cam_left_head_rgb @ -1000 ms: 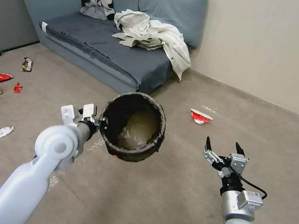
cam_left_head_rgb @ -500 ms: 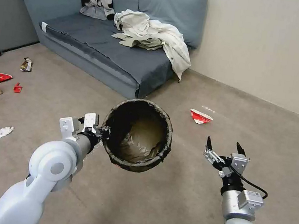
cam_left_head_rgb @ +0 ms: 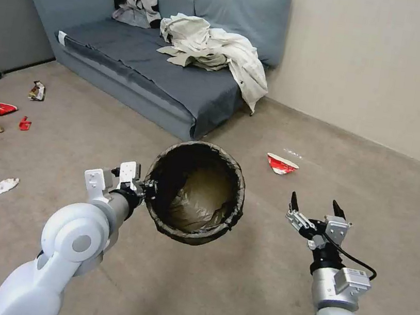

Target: Pick up the trash can from the floor.

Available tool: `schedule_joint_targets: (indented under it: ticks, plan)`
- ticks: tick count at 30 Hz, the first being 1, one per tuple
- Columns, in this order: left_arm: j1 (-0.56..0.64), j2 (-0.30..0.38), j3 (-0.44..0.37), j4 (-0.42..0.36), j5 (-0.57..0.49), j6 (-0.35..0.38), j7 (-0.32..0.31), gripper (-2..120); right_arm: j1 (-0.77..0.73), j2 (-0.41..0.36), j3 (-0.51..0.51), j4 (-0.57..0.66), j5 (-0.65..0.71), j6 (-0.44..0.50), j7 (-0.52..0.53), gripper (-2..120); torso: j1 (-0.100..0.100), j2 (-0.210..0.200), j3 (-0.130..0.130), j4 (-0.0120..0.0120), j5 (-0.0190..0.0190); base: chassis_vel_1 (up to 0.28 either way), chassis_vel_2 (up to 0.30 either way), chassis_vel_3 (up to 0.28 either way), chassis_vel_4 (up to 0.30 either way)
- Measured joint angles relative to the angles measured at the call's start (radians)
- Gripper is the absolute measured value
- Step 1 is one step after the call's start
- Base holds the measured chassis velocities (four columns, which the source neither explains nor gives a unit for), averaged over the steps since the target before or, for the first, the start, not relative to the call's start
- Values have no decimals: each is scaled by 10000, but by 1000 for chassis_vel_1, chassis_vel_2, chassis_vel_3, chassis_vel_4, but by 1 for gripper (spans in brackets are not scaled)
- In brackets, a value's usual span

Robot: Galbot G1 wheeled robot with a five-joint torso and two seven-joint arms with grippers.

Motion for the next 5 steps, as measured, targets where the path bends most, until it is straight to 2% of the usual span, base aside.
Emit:
schedule_joint_targets:
  ticks: [5]
  plan:
    - [69,-37,-29,-12,87,0,0,0,0,0,-1,1,-5,7,0,100,0,1,0,0,0,0,0,0,0]
